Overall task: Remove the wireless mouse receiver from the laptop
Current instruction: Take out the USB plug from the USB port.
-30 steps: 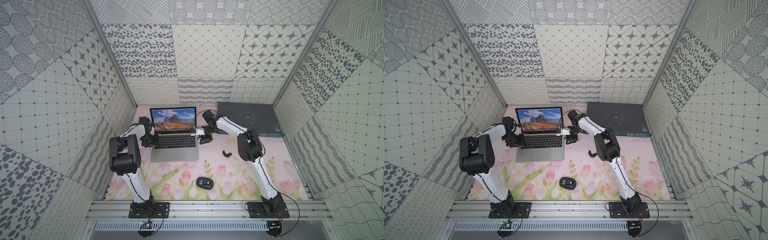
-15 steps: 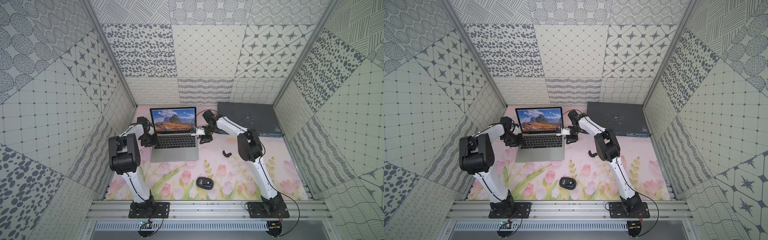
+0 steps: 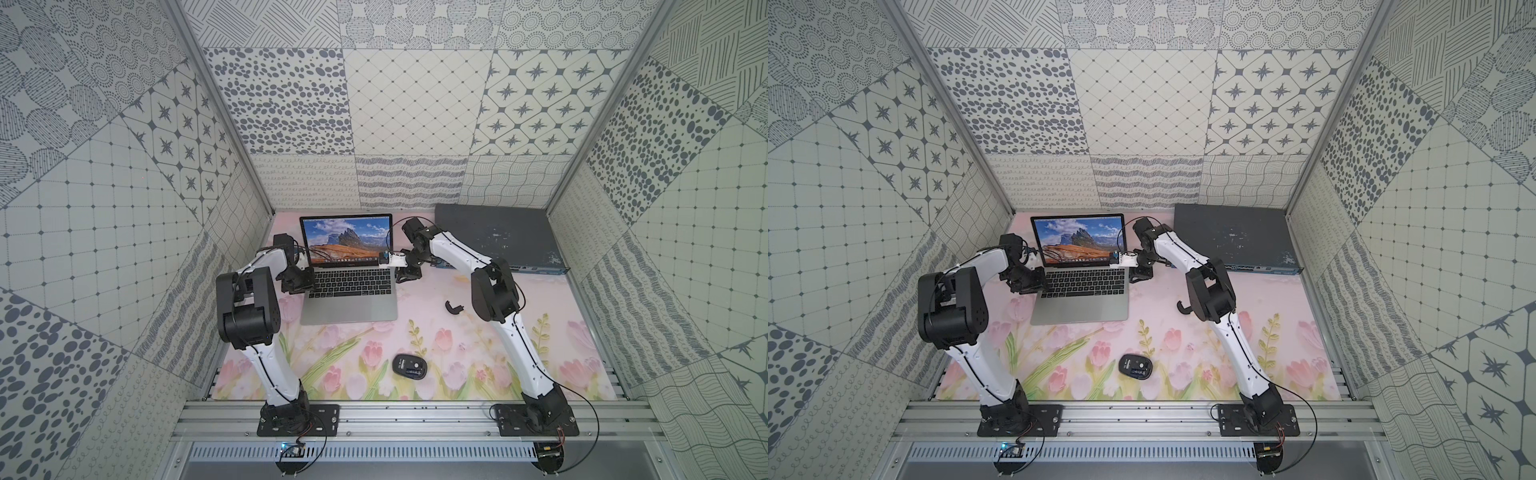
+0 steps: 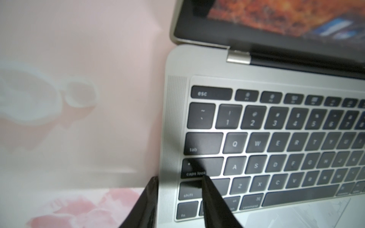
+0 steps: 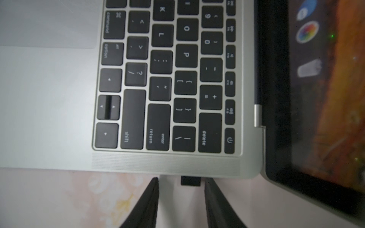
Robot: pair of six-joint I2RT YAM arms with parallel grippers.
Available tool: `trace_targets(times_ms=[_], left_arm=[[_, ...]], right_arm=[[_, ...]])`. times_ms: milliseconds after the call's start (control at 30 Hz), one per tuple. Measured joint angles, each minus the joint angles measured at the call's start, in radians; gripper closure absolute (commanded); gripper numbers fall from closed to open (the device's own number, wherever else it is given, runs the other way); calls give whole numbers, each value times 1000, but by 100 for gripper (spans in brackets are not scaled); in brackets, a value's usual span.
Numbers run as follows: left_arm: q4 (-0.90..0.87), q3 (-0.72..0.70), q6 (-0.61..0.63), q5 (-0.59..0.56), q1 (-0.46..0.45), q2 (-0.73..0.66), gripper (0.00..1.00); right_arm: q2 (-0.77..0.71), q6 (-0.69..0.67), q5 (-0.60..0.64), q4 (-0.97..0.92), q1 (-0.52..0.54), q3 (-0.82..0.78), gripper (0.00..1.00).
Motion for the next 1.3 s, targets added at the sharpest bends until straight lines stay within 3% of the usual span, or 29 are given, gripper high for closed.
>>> trace_targets(times_ms=[633, 900, 1300], left_arm=[[7, -6, 0, 0, 0, -4, 60], [11, -10, 0, -2, 0, -7, 59], [11, -10, 0, -3, 0, -7, 59]], right_arm=[[8, 62, 77, -3, 21, 26, 100], [1, 63, 79, 4, 20, 15, 100], [-84, 31, 36, 93, -32, -153, 100]])
